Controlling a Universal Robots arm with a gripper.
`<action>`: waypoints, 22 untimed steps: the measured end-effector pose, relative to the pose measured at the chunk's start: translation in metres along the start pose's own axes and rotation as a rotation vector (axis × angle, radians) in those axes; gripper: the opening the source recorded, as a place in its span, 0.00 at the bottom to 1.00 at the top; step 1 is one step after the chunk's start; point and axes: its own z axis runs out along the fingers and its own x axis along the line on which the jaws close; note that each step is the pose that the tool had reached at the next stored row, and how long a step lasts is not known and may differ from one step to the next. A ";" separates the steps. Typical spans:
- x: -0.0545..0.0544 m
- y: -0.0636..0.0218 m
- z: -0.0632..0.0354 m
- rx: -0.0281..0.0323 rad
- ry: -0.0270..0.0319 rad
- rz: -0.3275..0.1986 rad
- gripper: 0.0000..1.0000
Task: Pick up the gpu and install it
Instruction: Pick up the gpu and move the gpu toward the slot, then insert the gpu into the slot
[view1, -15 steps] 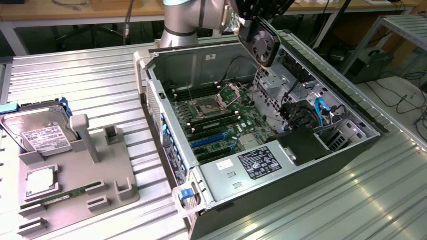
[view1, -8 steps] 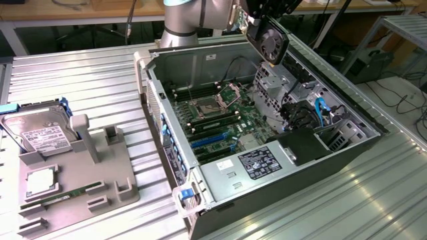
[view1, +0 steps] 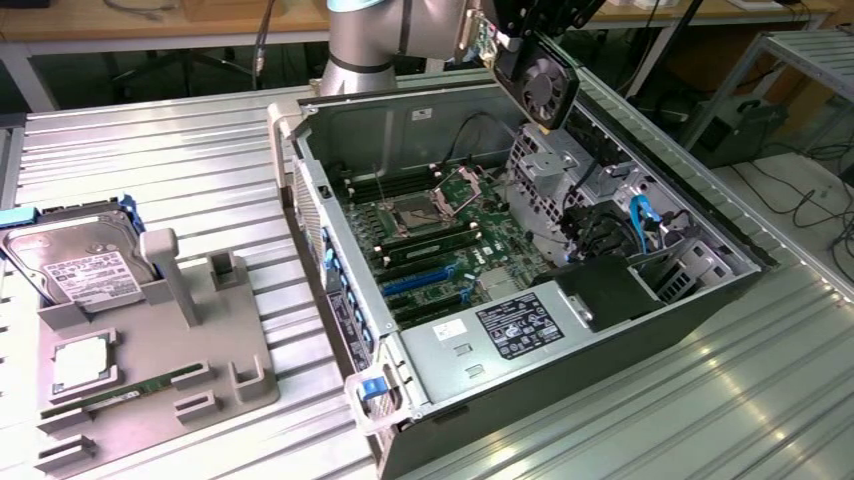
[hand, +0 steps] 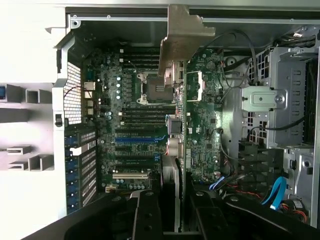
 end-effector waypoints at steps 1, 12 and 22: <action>0.000 0.0000 0.0000 -0.0001 0.0000 0.000 0.27; -0.017 0.0000 0.0006 0.0002 0.0000 0.000 0.27; -0.017 0.0000 0.0006 0.0002 0.0000 0.000 0.27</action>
